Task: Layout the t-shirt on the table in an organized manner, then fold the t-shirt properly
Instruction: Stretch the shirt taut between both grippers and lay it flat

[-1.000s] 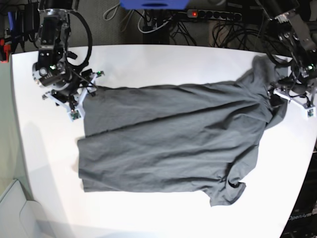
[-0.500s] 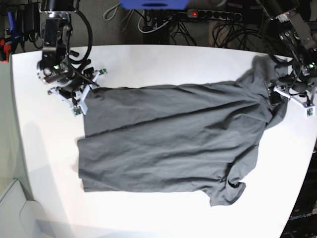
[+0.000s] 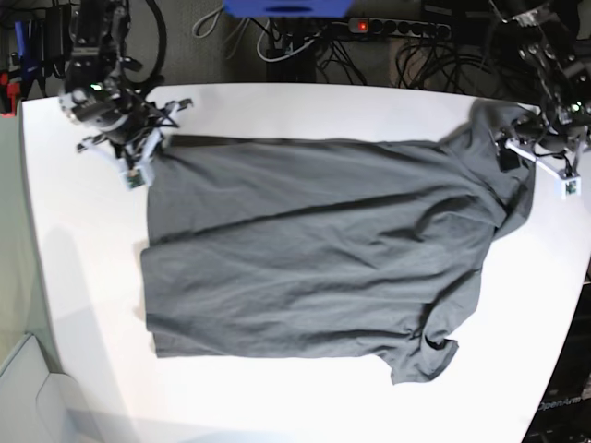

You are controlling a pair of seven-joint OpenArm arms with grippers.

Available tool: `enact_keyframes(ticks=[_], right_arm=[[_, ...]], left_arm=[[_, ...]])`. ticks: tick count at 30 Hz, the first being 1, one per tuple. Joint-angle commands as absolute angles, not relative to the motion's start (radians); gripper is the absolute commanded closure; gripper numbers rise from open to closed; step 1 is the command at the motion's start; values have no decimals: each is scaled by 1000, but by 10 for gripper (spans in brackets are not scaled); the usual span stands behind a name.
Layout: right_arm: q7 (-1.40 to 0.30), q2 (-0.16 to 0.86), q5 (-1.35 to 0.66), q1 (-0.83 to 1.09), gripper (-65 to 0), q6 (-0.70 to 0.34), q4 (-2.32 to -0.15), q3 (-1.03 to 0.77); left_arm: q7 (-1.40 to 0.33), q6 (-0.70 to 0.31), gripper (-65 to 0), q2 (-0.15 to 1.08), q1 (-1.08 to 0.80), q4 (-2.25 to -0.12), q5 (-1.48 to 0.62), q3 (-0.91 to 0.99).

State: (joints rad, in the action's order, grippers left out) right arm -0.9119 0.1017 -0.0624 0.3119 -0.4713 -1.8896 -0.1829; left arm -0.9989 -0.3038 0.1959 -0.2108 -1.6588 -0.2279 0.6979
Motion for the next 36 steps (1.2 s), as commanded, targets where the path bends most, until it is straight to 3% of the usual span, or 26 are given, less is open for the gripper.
enact_keyframes(ticks=[1,9,21,26,31,36], right_arm=[[-901,113,-58,317,0,-466,-1931,-214],[-905,111,-59,340,0,-466,-1989,-397],[-908,107,-59,361,0,-466,-1988,-478],[-908,105,-64,374,0,-466,-1988,-478],[-908,81,-58,374,0,-466,-1988,-478],[-908,74,-58,375,0,-466,-1988,-476]], left_arm=[[-987,-305,-650,209,-213,-1678,-228,704],[-989,-303,-650,214,-213,-1669,-228,704],[-997,-306,-650,217,-208,-1669,-236,696],[-1027,-306,-650,246,-205,-1666,-403,702],[-1110,-305,-650,318,-145,-1504,-579,700],[-1107,-295,-650,351,-84,-1319,-596,702]])
